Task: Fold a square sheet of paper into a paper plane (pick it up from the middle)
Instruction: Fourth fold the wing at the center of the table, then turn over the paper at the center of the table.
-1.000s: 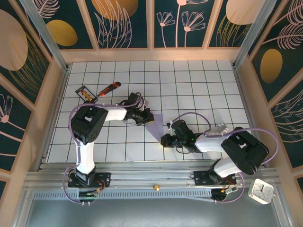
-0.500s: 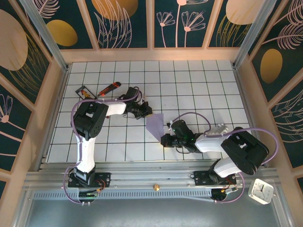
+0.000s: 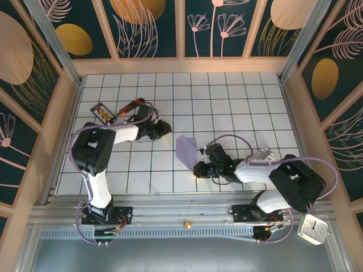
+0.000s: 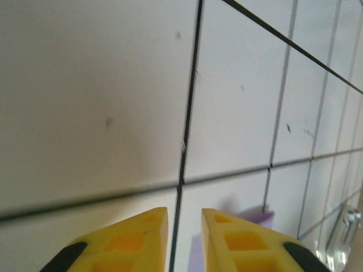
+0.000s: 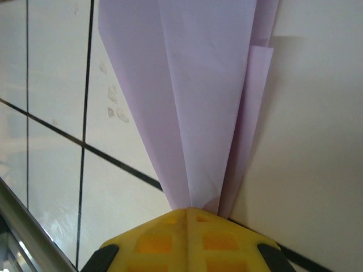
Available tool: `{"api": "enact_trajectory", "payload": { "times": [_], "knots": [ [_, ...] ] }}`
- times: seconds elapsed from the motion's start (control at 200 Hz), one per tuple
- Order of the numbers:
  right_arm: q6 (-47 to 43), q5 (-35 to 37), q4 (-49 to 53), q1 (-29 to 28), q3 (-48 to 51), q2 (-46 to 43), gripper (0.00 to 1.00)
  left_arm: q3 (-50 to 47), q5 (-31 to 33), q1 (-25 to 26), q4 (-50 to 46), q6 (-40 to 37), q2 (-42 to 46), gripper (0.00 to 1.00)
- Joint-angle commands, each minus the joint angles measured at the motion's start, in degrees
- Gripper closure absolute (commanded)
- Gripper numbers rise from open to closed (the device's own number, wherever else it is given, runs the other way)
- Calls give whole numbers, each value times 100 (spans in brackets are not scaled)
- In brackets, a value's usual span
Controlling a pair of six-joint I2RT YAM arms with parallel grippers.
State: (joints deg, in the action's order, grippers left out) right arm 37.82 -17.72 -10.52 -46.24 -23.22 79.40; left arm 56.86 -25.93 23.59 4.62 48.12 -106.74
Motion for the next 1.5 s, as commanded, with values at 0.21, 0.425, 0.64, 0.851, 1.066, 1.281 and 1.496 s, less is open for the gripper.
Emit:
{"api": "enact_trajectory", "payload": {
  "times": [0.21,0.425,0.64,0.851,1.066,1.281,1.496],
  "knots": [
    [-27,-175,465,896,-24,-1552,82,-1246,-99,680,924,454,1252,67],
    [-18,254,7,1007,-529,-557,73,-1251,-123,727,944,421,1155,65],
    [-238,363,-318,1116,-902,408,65,-1317,-110,729,949,435,1129,65],
    [-337,89,-639,1143,-1041,953,64,-1360,-140,727,966,444,1055,66],
    [-309,-122,-910,1144,-1072,1199,66,-1415,-377,731,1084,535,886,68],
    [-281,-237,-986,1148,-1078,1243,69,-1389,-537,766,1266,602,432,74],
    [-276,-374,-1067,1148,-1066,1289,76,-1429,-581,790,1356,596,184,79]
  ]
}}
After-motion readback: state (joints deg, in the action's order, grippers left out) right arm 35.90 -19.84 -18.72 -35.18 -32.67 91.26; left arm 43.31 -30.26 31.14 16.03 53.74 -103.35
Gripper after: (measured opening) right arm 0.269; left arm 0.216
